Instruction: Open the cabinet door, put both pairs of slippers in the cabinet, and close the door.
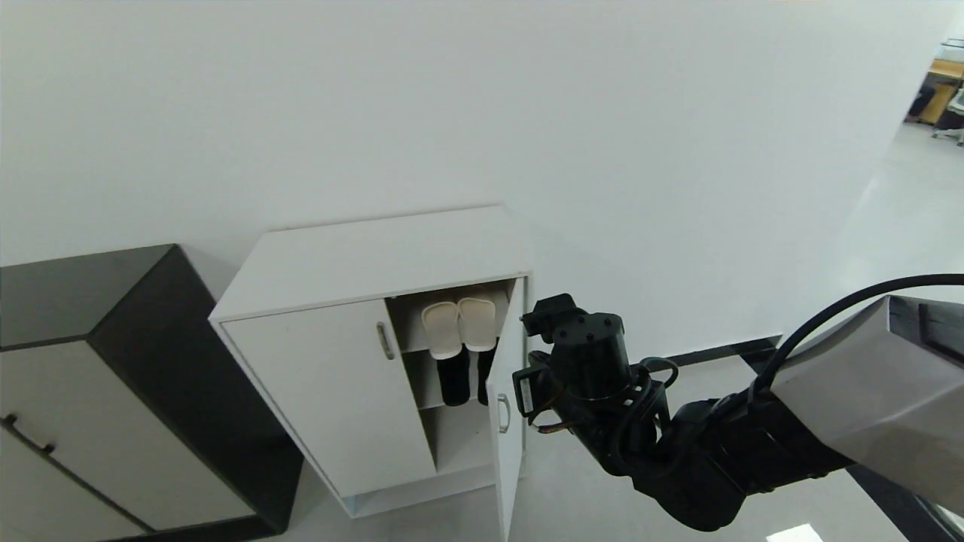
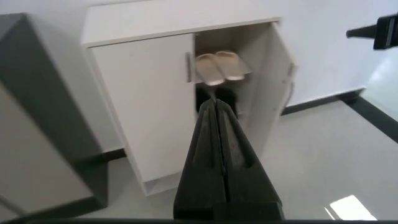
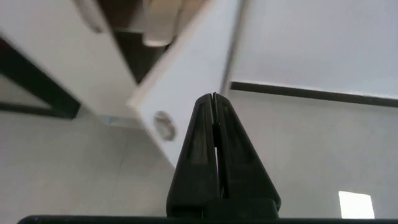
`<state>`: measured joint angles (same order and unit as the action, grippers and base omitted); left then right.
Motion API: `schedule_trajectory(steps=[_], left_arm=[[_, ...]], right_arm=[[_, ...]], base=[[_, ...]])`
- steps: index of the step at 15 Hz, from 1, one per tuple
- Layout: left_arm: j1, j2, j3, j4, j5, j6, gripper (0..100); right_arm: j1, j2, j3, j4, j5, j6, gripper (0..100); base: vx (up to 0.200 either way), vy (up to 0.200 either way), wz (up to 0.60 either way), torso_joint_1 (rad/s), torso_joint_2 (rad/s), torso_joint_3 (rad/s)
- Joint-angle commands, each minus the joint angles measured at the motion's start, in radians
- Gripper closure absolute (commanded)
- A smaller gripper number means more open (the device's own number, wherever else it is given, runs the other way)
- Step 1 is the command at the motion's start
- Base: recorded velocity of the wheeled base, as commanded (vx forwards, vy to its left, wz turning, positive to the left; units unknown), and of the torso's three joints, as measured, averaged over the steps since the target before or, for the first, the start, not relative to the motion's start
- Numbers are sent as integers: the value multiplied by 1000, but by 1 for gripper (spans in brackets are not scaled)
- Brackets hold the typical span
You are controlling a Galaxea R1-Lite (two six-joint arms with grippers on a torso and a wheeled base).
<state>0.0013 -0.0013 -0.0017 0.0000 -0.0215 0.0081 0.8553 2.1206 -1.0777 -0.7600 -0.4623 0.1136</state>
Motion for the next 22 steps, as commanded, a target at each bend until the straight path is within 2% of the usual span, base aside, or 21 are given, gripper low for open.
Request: schedule_trajectory(steps=[1, 7, 11, 15, 22], left_arm=[[0, 1, 0, 0, 0, 0, 100], [0, 1, 0, 0, 0, 0, 100], [0, 1, 0, 0, 0, 0, 100], [0, 1, 0, 0, 0, 0, 100], [0, 1, 0, 0, 0, 0, 100]], right_arm=[[-1, 5, -1, -2, -1, 1, 100], [-5, 16, 31, -74, 27, -25, 100], [-102, 7, 59, -74, 19, -92, 100], [-159, -64, 113, 80, 21, -120, 100], [-177, 67, 65, 90, 24, -115, 100]], base=[[0, 0, 0, 0, 0, 0], [0, 0, 0, 0, 0, 0], [0, 0, 0, 0, 0, 0], [0, 0, 0, 0, 0, 0], [0, 0, 0, 0, 0, 0]])
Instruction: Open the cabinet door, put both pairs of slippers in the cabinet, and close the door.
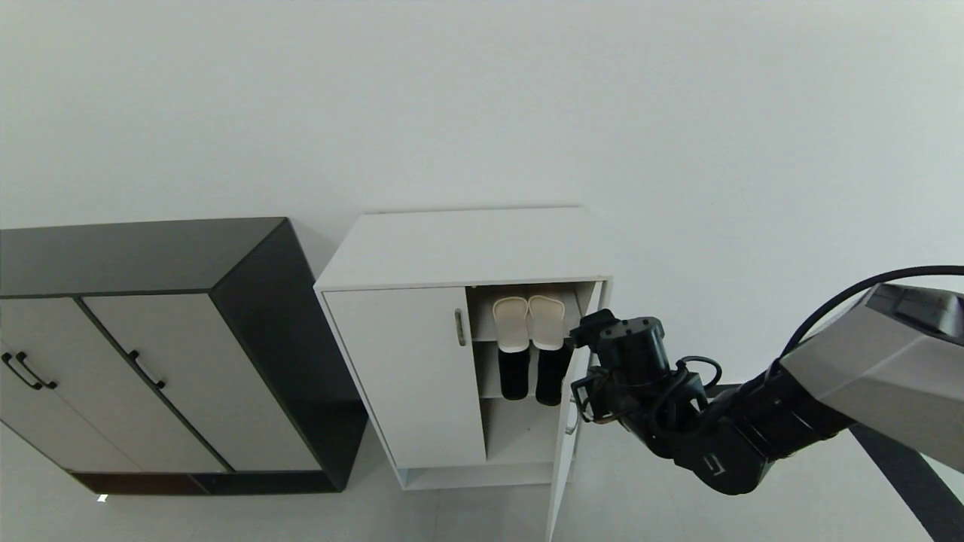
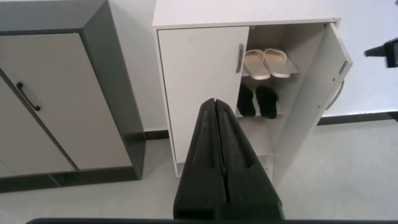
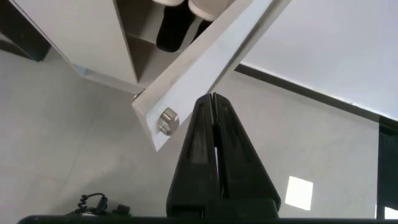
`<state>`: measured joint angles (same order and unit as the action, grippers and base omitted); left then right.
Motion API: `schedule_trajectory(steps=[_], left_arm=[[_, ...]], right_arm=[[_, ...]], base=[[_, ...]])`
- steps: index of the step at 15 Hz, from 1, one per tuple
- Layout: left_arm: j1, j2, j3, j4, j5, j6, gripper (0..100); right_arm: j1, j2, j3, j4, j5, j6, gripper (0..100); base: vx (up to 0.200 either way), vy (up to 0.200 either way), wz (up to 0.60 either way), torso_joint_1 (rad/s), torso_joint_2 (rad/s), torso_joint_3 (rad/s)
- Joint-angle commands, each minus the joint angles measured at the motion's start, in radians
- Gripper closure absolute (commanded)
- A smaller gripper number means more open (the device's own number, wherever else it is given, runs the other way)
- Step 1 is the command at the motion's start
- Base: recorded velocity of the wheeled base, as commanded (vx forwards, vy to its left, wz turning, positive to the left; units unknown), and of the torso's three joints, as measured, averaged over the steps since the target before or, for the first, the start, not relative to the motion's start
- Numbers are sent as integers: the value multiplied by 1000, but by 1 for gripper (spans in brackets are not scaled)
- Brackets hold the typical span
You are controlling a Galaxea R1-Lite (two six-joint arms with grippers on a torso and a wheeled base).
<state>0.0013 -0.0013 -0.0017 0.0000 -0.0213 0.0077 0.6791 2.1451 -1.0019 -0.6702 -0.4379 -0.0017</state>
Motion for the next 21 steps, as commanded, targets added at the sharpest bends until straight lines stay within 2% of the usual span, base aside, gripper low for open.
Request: schedule_trajectory(steps=[1, 6, 8, 10, 13, 15, 17, 18, 19, 21], left_arm=[[0, 1, 0, 0, 0, 0, 100], [0, 1, 0, 0, 0, 0, 100], [0, 1, 0, 0, 0, 0, 100], [0, 1, 0, 0, 0, 0, 100], [0, 1, 0, 0, 0, 0, 100], [0, 1, 0, 0, 0, 0, 100], [0, 1, 0, 0, 0, 0, 100], [0, 1, 0, 0, 0, 0, 100], [0, 1, 0, 0, 0, 0, 100], [0, 1, 0, 0, 0, 2, 100]], right_arm=[[-1, 61, -17, -2, -2, 2, 100], [-1, 141, -98, -61, 4, 40, 100], [7, 174, -161, -129, 57, 115, 100], [7, 170, -169, -177, 114, 161, 100], [3, 150, -139, -256, 130, 158, 100], [0, 131, -69, -322, 214, 146, 100], [-12, 119, 34, -411, 373, 127, 100], [-12, 119, 34, -411, 373, 127, 100], [-33, 119, 115, -491, 515, 112, 100], [-49, 124, 135, -502, 553, 100, 100]], base=[[0, 0, 0, 0, 0, 0], [0, 0, 0, 0, 0, 0], [0, 0, 0, 0, 0, 0], [0, 0, 0, 0, 0, 0], [0, 0, 0, 0, 0, 0], [0, 0, 0, 0, 0, 0], [0, 0, 0, 0, 0, 0], [0, 0, 0, 0, 0, 0], [0, 0, 0, 0, 0, 0], [200, 0, 0, 2, -2, -2]])
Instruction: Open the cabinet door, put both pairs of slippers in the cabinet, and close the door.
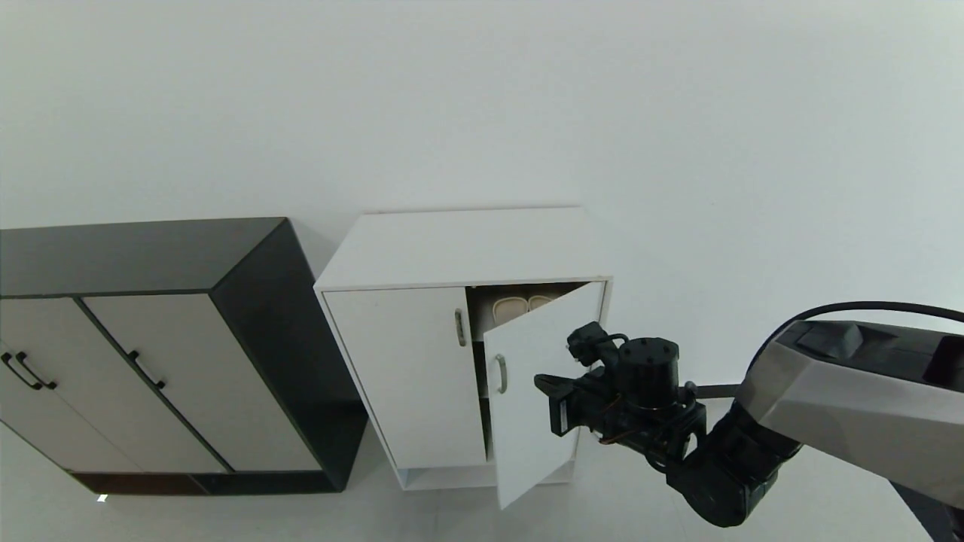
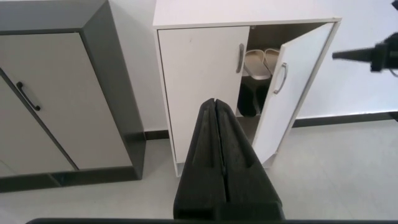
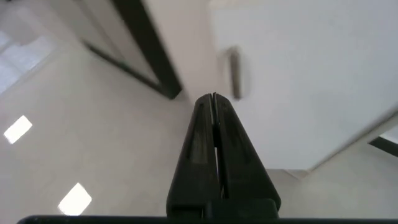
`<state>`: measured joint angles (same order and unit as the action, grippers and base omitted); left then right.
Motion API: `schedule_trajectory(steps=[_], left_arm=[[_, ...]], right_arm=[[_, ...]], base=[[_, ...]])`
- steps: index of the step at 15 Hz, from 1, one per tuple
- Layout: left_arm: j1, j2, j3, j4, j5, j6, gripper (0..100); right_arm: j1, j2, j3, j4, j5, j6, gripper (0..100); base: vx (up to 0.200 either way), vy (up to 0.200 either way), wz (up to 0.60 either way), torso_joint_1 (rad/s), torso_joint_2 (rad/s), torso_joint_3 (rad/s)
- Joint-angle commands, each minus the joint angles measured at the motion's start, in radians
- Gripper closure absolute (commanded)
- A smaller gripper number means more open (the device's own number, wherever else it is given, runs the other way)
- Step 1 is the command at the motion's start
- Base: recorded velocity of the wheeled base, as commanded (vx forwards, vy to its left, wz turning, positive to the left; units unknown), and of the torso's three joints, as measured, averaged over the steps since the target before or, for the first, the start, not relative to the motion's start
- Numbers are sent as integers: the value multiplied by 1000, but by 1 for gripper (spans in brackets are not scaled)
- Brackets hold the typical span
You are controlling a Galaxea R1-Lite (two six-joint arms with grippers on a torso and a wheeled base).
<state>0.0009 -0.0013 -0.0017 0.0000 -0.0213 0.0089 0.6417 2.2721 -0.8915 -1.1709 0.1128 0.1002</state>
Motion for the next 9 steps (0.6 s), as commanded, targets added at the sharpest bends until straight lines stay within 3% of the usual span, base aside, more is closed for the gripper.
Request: schedule_trajectory(steps=[1, 9], left_arm=[[1, 1, 0, 0, 0, 0, 100], [1, 1, 0, 0, 0, 0, 100]], right_arm=[[-14, 0, 26, -1, 5, -2, 100], [-14, 12, 49, -3, 11, -34, 100]], base=[[200, 0, 0, 7, 2, 2], [200, 0, 0, 2, -1, 1]])
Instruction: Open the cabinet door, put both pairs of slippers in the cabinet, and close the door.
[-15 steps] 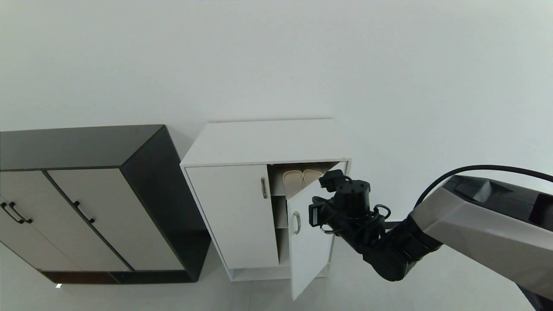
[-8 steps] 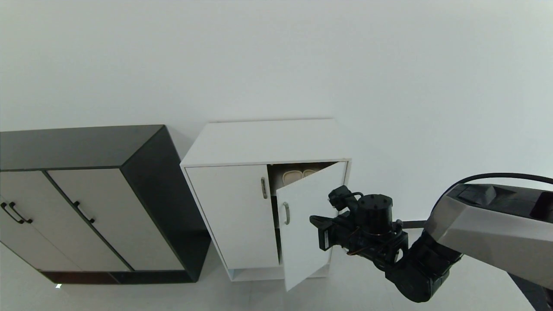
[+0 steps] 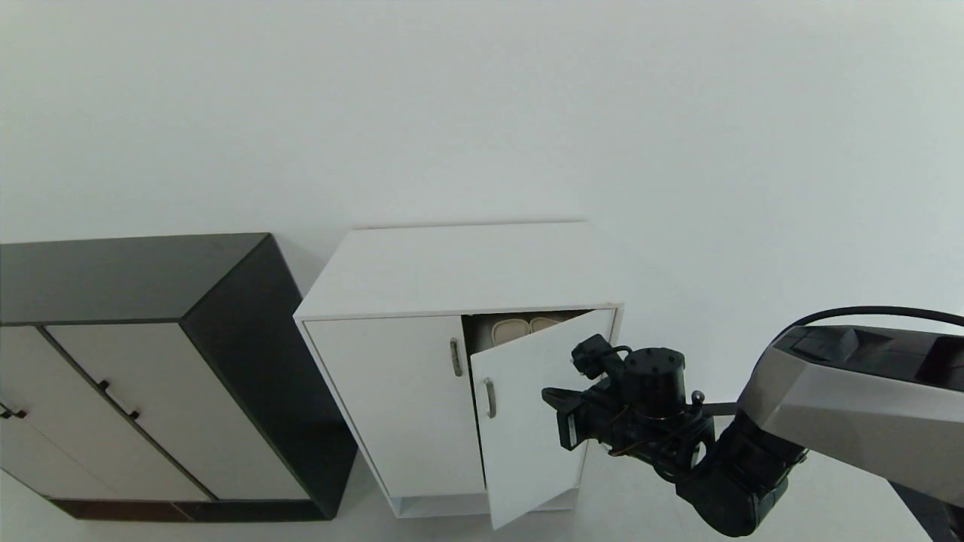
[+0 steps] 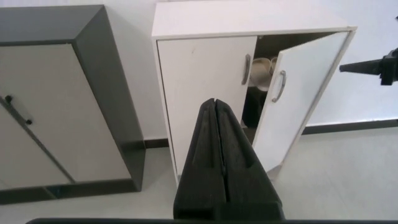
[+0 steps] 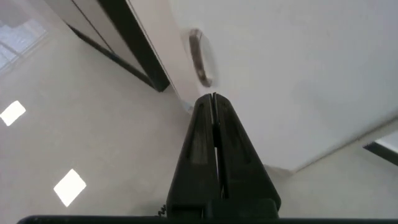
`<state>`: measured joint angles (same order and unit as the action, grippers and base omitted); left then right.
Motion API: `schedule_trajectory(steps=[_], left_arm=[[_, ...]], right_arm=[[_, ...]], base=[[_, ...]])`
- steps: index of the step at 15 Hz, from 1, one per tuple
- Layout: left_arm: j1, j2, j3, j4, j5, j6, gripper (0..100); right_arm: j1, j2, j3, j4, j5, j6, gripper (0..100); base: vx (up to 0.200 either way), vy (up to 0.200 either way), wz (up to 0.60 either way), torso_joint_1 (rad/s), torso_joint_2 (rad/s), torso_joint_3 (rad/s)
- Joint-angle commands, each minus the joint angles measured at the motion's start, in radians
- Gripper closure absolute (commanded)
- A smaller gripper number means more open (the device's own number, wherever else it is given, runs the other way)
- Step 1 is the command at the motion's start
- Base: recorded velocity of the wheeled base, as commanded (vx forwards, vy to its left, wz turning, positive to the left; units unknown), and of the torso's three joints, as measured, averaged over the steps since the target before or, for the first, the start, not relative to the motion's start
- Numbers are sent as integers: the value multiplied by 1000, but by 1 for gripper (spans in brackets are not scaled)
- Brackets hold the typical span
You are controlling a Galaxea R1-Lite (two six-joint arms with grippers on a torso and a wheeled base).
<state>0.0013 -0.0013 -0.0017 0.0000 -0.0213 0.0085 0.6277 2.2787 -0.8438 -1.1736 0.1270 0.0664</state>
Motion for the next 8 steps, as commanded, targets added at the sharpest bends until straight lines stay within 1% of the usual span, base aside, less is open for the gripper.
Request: schedule_trajectory(steps=[1, 4, 8], left_arm=[[0, 1, 0, 0, 0, -1, 100], [0, 1, 0, 0, 0, -1, 100], [0, 1, 0, 0, 0, -1, 100]], right_arm=[[0, 4, 2, 2, 8, 1, 100], [0, 7, 9, 2, 8, 3, 100], [-13, 31, -20, -3, 8, 6, 100]], base=[[200, 0, 0, 7, 12, 2], [0, 0, 0, 0, 0, 0], [0, 0, 0, 0, 0, 0]])
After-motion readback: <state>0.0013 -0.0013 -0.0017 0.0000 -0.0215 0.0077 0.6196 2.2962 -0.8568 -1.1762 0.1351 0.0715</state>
